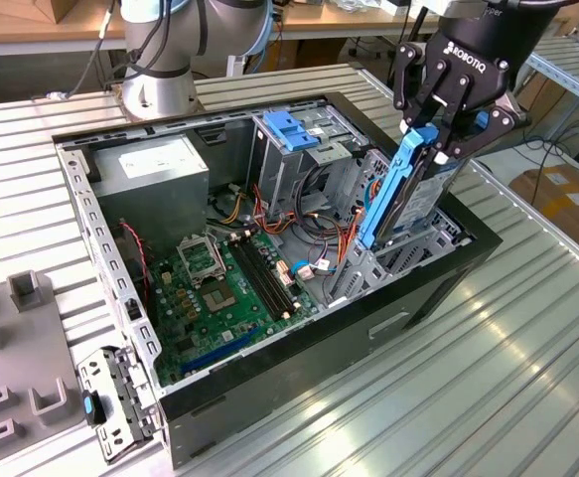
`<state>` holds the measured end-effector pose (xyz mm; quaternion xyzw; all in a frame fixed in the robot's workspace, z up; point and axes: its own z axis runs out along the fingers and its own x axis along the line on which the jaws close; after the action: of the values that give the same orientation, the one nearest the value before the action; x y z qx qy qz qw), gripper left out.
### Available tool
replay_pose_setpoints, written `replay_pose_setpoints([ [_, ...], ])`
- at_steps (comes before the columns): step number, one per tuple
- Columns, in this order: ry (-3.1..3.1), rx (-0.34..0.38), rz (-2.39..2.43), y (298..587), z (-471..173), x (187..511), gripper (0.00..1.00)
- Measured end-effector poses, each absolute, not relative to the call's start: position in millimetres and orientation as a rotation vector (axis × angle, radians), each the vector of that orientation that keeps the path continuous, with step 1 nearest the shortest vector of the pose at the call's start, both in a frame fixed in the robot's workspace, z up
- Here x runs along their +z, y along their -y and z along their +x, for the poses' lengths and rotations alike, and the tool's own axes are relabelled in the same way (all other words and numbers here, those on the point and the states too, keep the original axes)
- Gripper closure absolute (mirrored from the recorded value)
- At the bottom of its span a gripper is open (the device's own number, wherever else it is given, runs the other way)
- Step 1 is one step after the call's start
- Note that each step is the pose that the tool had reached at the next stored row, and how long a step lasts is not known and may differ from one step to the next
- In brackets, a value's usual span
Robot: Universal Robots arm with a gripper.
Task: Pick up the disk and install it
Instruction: 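Insert the disk into the insertion slot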
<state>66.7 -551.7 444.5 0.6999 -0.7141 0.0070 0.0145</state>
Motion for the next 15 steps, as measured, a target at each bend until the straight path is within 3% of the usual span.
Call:
replay_pose_setpoints([
  [15, 2.222, 0.021, 2.178, 551.9, 67.0, 433.6, 0.63],
])
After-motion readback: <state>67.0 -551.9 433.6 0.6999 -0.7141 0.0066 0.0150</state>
